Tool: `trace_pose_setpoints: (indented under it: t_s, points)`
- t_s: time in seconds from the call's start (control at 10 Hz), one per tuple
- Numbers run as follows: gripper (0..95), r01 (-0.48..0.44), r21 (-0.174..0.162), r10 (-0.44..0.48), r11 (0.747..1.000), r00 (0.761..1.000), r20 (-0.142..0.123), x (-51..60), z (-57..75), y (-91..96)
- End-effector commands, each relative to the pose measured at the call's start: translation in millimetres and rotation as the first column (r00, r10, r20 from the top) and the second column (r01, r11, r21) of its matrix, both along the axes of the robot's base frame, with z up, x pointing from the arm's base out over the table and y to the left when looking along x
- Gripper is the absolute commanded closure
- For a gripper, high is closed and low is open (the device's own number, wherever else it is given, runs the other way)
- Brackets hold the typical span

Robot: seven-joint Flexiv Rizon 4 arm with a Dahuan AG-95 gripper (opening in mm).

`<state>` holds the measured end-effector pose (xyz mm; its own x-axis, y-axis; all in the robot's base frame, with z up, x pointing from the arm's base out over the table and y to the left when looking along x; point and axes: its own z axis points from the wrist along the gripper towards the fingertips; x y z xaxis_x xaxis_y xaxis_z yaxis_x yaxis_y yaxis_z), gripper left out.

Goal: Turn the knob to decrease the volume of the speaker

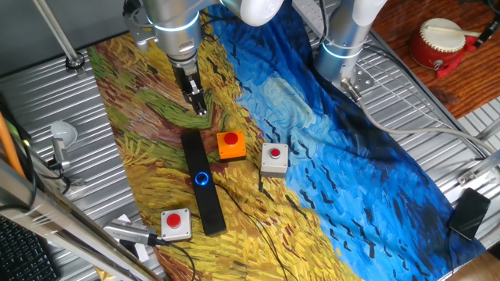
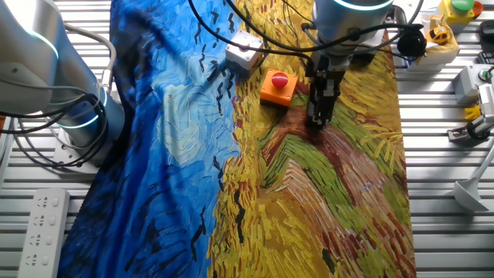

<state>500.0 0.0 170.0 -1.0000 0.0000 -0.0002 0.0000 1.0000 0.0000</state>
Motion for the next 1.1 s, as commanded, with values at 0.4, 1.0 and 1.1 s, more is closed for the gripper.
trace_pose_setpoints:
  t_s: [0.4,1.0,1.1]
  points:
    - [95.0,-0.123,0.021,0.122,0.992,0.992,0.017,0.0,-0.1,0.1]
    - [95.0,-0.149,0.025,0.149,0.988,0.989,0.018,-0.1,-0.3,0.3]
    - [95.0,-0.148,0.022,0.147,0.989,0.989,0.018,-0.1,-0.3,0.3]
